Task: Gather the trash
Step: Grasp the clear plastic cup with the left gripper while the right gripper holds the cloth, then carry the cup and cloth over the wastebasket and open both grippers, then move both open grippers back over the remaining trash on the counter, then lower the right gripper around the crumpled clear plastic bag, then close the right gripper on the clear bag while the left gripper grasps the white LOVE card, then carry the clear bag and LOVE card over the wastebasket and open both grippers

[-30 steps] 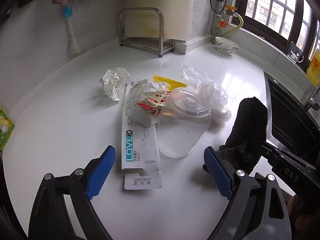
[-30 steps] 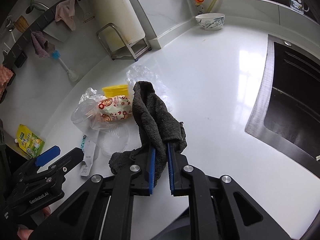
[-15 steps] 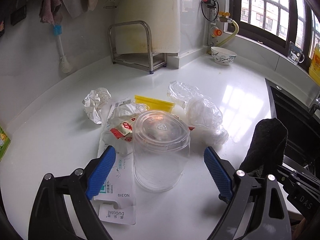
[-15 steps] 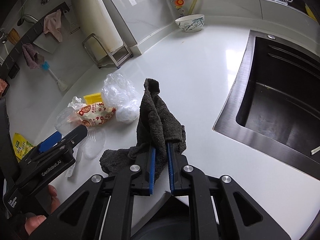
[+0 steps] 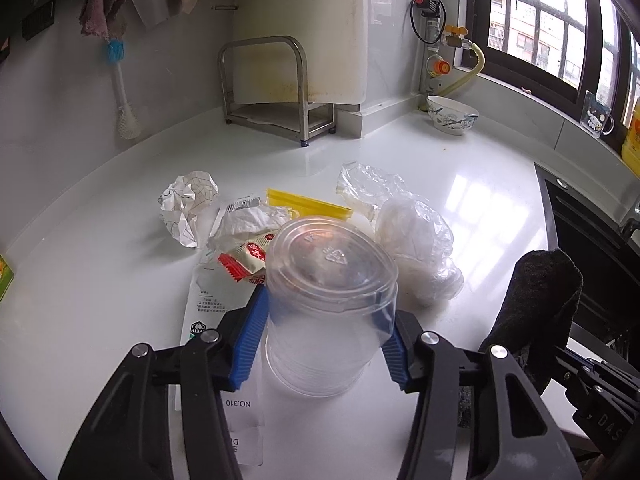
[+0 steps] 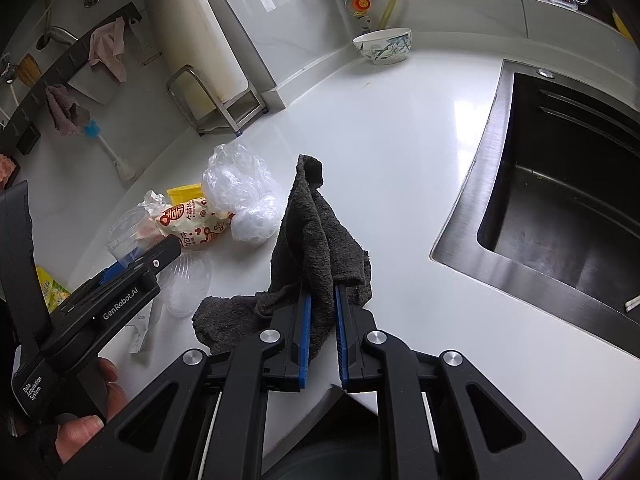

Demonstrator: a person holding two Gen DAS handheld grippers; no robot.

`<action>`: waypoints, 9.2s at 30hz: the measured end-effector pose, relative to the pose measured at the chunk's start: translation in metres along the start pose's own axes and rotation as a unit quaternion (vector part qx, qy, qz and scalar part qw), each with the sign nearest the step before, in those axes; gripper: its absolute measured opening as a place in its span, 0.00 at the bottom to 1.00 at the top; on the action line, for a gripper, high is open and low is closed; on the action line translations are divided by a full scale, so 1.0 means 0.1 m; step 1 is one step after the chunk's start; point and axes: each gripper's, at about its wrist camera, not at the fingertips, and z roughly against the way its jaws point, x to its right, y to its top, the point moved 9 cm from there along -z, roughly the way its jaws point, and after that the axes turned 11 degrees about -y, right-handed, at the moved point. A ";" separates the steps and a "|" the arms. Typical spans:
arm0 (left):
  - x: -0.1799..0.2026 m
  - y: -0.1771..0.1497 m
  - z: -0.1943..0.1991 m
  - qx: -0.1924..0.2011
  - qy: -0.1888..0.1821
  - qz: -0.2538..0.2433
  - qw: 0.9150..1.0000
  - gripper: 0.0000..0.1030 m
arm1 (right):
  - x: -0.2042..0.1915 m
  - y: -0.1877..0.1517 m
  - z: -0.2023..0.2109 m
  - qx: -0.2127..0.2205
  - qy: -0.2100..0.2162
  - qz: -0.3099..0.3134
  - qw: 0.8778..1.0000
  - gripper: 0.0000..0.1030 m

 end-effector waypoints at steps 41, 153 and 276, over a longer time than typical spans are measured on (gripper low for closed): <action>0.52 -0.71 1.33 -0.020 0.024 0.036 0.999 0.50 | 0.20 -0.48 1.22 0.008 0.041 0.092 0.995 0.10; -0.49 -0.32 1.07 -0.046 0.045 0.070 0.995 0.85 | -0.42 0.08 0.53 -0.013 0.031 0.122 0.992 0.55; 0.66 -1.07 2.21 0.002 0.064 0.051 0.997 0.49 | 0.35 -0.87 1.59 0.001 0.074 0.157 0.985 0.27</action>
